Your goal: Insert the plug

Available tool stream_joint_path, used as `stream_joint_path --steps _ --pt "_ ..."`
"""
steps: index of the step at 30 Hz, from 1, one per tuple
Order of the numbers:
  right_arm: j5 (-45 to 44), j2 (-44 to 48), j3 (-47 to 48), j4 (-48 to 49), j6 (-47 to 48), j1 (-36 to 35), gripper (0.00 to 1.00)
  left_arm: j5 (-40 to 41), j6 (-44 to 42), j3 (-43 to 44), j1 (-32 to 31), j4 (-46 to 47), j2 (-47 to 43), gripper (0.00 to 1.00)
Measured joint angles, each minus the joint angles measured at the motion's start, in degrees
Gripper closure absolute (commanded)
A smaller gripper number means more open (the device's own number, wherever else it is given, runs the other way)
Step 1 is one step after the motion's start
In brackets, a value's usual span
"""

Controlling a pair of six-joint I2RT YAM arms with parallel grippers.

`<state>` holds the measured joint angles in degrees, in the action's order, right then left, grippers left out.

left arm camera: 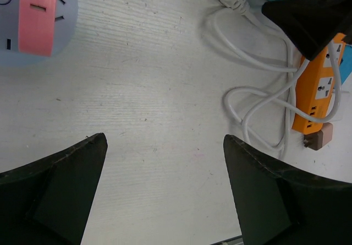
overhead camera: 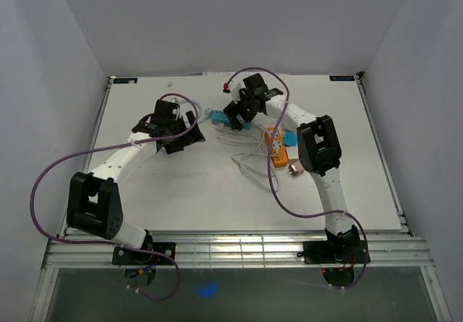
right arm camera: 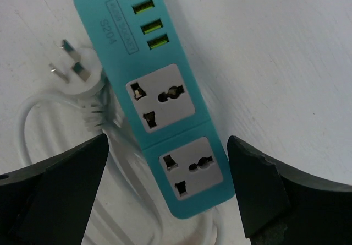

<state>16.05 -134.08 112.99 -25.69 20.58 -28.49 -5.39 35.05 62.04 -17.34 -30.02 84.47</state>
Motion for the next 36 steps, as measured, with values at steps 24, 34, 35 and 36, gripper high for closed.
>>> stream_joint_path --steps 24,34,35,36 --pt "-5.0 16.9 -27.6 3.7 -1.2 -11.3 0.57 -2.1 -1.6 0.2 0.7 -0.6 -1.7 0.02" --pt "-7.3 29.2 -44.1 8.6 -10.1 -19.6 0.48 -2.8 -1.6 -0.4 0.7 -0.3 -2.9 0.02" --pt "-7.7 29.9 -45.1 9.1 -10.7 -19.6 0.43 -3.0 -1.6 -0.7 0.7 -0.3 -2.9 0.02" --pt "-8.1 30.5 -45.9 9.3 -11.2 -19.6 0.33 -3.1 -1.6 -0.9 0.7 -0.4 -2.9 0.02"
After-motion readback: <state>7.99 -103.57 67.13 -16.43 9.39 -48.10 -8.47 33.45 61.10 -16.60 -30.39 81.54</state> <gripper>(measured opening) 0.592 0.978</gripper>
